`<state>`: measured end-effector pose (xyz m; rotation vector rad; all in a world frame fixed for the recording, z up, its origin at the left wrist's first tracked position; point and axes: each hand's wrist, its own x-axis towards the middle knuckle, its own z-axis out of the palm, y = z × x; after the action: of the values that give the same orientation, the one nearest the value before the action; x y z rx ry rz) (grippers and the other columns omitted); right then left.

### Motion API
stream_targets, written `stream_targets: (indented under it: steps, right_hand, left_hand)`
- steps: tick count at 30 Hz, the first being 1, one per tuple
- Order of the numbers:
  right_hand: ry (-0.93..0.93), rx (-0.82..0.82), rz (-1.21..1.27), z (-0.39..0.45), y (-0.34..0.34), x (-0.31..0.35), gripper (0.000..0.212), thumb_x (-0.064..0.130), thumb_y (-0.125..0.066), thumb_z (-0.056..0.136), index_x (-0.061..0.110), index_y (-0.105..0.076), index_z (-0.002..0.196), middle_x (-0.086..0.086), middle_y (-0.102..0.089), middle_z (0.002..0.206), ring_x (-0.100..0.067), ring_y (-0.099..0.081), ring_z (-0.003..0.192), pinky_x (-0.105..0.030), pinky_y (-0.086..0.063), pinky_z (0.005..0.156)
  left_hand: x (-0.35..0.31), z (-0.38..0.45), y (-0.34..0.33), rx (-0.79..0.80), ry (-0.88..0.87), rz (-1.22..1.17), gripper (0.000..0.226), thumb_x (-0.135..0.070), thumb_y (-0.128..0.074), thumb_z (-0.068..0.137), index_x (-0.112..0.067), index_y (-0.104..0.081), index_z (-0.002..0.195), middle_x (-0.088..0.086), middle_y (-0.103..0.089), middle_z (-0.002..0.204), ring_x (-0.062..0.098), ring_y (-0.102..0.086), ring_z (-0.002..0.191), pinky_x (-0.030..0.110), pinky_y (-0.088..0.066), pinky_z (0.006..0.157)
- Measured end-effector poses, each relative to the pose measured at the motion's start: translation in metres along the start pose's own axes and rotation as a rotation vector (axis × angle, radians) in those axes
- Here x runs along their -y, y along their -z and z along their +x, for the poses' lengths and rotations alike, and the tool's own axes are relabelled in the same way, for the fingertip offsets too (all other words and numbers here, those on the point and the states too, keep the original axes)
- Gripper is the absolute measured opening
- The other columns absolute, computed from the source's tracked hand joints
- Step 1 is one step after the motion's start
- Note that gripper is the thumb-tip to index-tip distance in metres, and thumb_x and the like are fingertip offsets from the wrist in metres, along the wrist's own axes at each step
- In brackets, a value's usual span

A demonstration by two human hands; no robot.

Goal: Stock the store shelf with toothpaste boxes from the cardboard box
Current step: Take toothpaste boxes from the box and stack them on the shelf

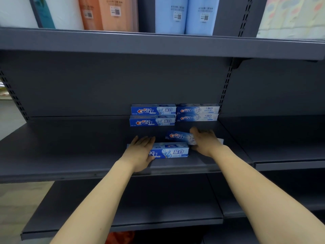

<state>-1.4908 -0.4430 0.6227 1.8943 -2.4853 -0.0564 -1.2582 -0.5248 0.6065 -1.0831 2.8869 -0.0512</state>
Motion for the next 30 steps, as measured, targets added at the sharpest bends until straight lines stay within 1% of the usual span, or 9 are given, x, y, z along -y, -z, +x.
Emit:
stream_targets:
  steps: [4,6,9,12,14,16,21,25,30]
  right_hand:
    - [0.027,0.020,0.022,0.000,0.000,0.001,0.060,0.033,-0.058,0.089,0.026,-0.028,0.140,-0.004,-0.045,0.141,-0.027,-0.036,0.130,-0.039,-0.026,0.101]
    - [0.026,0.025,0.067,0.000,0.002,0.003,0.059,0.033,-0.060,0.088,0.028,-0.029,0.139,-0.003,-0.044,0.140,-0.026,-0.040,0.128,-0.039,-0.028,0.101]
    - [0.003,0.067,0.216,-0.002,0.003,0.003,0.060,0.035,-0.065,0.085,0.025,-0.032,0.135,-0.005,-0.048,0.135,-0.027,-0.049,0.119,-0.037,-0.038,0.096]
    - [-0.010,0.117,0.268,-0.004,0.004,0.000,0.071,0.049,-0.067,0.079,0.025,-0.032,0.137,-0.002,-0.048,0.133,-0.026,-0.051,0.117,-0.036,-0.042,0.094]
    - [-0.013,0.137,0.257,-0.005,0.005,-0.003,0.070,0.051,-0.062,0.081,0.026,-0.032,0.139,-0.001,-0.047,0.138,-0.025,-0.050,0.120,-0.036,-0.043,0.095]
    - [-0.034,0.141,0.267,-0.006,0.006,-0.006,0.064,0.046,-0.054,0.089,0.023,-0.029,0.144,-0.003,-0.042,0.145,-0.027,-0.046,0.127,-0.036,-0.041,0.101]
    - [-0.107,0.138,0.292,-0.010,0.013,-0.017,0.050,0.027,-0.033,0.102,0.017,-0.023,0.149,-0.006,-0.031,0.153,-0.026,-0.034,0.137,-0.033,-0.031,0.110]
    - [-0.166,0.150,0.295,-0.012,0.021,-0.033,0.053,0.011,-0.033,0.098,0.019,-0.024,0.149,-0.007,-0.035,0.150,-0.025,-0.037,0.134,-0.030,-0.033,0.107]
    - [-0.240,0.187,0.289,-0.019,0.042,-0.052,0.060,0.006,-0.040,0.093,0.020,-0.025,0.149,-0.005,-0.030,0.153,-0.025,-0.033,0.137,-0.029,-0.031,0.108]
  left_hand:
    - [0.001,0.000,0.000,0.007,-0.008,-0.008,0.069,-0.040,-0.036,0.098,-0.015,0.001,0.151,0.002,-0.007,0.159,0.016,-0.003,0.146,0.036,0.003,0.118]
    - [0.001,0.000,0.000,0.011,-0.005,-0.008,0.069,-0.040,-0.037,0.098,-0.015,0.001,0.151,0.002,-0.008,0.158,0.017,-0.004,0.146,0.036,0.003,0.118]
    - [0.000,-0.001,0.001,0.012,-0.004,-0.006,0.070,-0.040,-0.037,0.098,-0.016,0.001,0.151,0.002,-0.008,0.158,0.017,-0.004,0.146,0.036,0.003,0.118]
    - [0.000,-0.001,0.002,0.016,-0.001,-0.005,0.069,-0.041,-0.036,0.098,-0.015,0.001,0.151,0.002,-0.008,0.158,0.017,-0.004,0.146,0.036,0.002,0.119]
    - [0.000,-0.002,0.003,0.031,-0.001,-0.011,0.069,-0.042,-0.035,0.098,-0.015,0.000,0.151,0.002,-0.009,0.158,0.017,-0.005,0.146,0.035,0.001,0.118]
    - [-0.002,-0.001,0.009,0.070,0.010,-0.063,0.067,-0.046,-0.032,0.099,-0.016,-0.003,0.151,0.002,-0.010,0.158,0.018,-0.009,0.145,0.034,-0.002,0.118]
    - [-0.002,0.016,0.025,0.154,0.103,-0.360,0.060,-0.048,-0.023,0.099,-0.015,-0.019,0.150,0.002,-0.020,0.156,0.020,-0.020,0.143,0.033,-0.018,0.116]
    - [-0.008,0.032,0.037,0.160,0.076,-0.380,0.054,-0.041,-0.026,0.101,-0.015,-0.022,0.149,0.004,-0.021,0.156,0.023,-0.022,0.142,0.032,-0.019,0.113]
    - [-0.007,0.060,0.044,0.152,0.003,-0.323,0.045,-0.018,-0.036,0.101,-0.017,-0.028,0.145,0.008,-0.029,0.151,0.026,-0.033,0.133,0.033,-0.029,0.105]
